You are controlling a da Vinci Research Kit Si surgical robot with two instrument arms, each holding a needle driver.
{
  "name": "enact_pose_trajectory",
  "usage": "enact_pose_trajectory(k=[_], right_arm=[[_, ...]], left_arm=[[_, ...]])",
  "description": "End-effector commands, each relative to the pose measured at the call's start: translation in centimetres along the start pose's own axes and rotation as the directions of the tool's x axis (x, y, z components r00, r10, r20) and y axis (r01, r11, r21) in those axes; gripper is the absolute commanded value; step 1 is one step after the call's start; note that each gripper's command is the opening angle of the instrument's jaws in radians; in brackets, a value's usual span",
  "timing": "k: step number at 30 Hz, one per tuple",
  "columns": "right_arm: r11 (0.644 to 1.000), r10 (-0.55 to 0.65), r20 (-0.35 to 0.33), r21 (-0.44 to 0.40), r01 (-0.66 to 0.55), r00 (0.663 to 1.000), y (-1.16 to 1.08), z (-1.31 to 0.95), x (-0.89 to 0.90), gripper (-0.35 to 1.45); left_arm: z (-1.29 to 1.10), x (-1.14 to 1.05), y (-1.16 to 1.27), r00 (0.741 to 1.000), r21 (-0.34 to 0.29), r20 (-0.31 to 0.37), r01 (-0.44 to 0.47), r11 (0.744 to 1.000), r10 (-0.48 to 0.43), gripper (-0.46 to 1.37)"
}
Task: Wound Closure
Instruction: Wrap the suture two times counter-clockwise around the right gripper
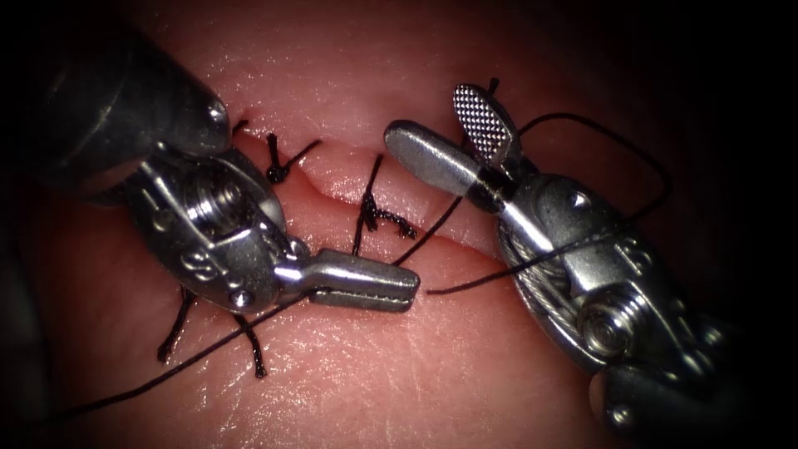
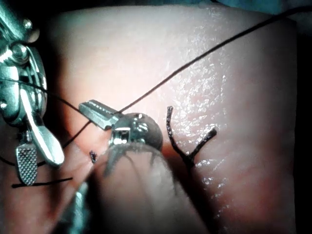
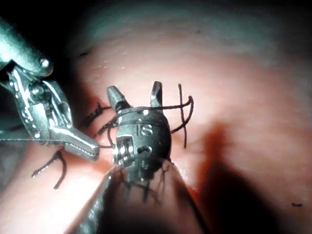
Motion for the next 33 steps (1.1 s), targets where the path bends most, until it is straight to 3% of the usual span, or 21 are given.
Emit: enact_pose_trajectory(k=[1, 6, 15, 22, 33], right_arm=[[1.000, -0.009, 0.007, 0.002, 0.009, 1.000, 0.00, 0.02, 0.00, 0.78], [0.998, -0.056, 0.041, 0.018, 0.056, 0.998, -0.09, 0.13, -0.05, 0.80], [0.991, -0.115, 0.116, 0.082, 0.106, 0.987, -0.15, 0.21, -0.19, 0.65], [0.977, -0.196, 0.153, 0.114, 0.179, 0.969, -0.13, 0.19, -0.38, 0.66], [0.974, -0.210, 0.153, 0.122, 0.193, 0.966, -0.13, 0.14, -0.41, 0.65]], left_arm=[[0.00, 0.01, 0.00, 1.000, -0.011, 0.003, 0.001, 1.000, -0.001, -0.35], [-0.03, 0.10, 0.01, 1.000, -0.033, 0.000, 0.001, 0.999, -0.001, -0.35], [-0.10, 0.27, -0.15, 0.999, -0.052, -0.030, 0.026, 0.998, -0.028, -0.35], [-0.15, 0.24, -0.34, 0.998, -0.059, -0.045, 0.041, 0.997, -0.043, -0.35], [-0.26, 0.17, -0.49, 0.997, -0.064, -0.037, 0.063, 0.996, -0.066, -0.35]])
